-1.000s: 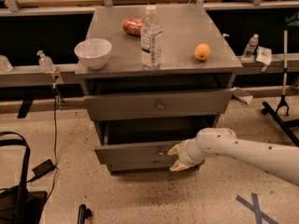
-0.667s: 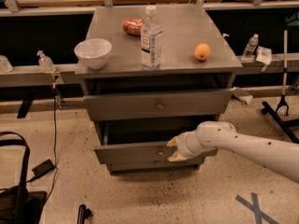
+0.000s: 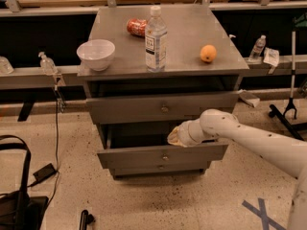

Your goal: Open middle drawer

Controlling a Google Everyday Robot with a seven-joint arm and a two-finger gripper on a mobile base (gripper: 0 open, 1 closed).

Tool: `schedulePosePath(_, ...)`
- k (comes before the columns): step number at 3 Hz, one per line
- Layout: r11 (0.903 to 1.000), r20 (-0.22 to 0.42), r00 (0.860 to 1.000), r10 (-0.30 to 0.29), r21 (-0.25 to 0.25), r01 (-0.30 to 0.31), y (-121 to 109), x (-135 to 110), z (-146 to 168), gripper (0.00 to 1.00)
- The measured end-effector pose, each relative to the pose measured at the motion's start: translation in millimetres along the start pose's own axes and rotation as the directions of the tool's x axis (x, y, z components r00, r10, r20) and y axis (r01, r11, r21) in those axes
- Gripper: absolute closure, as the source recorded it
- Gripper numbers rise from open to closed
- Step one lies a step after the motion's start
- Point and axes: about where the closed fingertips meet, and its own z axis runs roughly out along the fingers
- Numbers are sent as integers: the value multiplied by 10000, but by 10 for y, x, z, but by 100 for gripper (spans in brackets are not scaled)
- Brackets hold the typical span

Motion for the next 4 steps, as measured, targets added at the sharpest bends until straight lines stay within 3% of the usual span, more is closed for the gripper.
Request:
schedulePosePath(1,9990,216,9989,417,122,-419,-250,17,161,100)
schedulePosePath(2,9917,428,9908,1282,85,-1287,-405,174,445,100)
schedulePosePath(3,9820,498,9808,1888,-160,-1882,-331,340,656,100)
schedulePosePath(4,9774,472,9766,2097,-381,-2080,-226,412,756,100)
